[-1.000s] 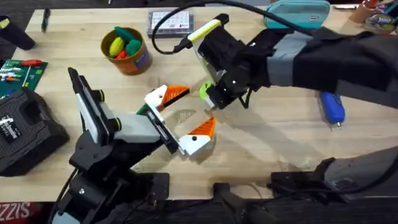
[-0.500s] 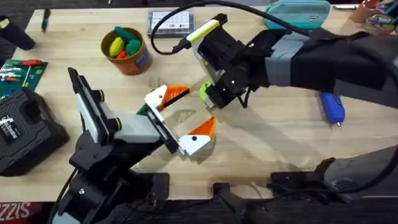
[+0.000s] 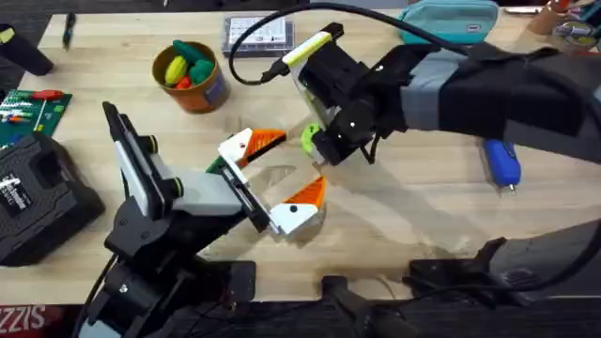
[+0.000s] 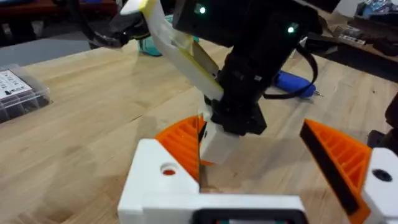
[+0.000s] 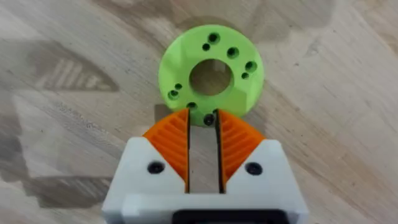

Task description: Pick up the gripper from the table and insert it into the empty holder that is missing its gripper. Then pick up a screw, insert it into the mounting hole, and use the screwdriver to tighten it. Finally, clean up the table by picking up the vegetable and placing it into the bucket.

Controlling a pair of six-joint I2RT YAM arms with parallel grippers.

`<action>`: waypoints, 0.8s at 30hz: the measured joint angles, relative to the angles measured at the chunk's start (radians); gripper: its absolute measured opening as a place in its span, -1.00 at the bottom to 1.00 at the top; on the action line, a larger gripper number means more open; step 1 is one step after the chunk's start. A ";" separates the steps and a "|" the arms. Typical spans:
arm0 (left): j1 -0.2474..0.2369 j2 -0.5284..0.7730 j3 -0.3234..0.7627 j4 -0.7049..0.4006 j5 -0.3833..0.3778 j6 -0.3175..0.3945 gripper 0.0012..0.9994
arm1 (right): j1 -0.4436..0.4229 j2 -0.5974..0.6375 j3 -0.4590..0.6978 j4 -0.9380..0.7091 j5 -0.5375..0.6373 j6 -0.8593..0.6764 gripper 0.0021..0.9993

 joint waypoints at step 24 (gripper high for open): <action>0.000 0.000 0.000 0.000 0.000 0.000 0.97 | -0.068 -0.068 0.072 -0.058 0.000 -0.010 -0.99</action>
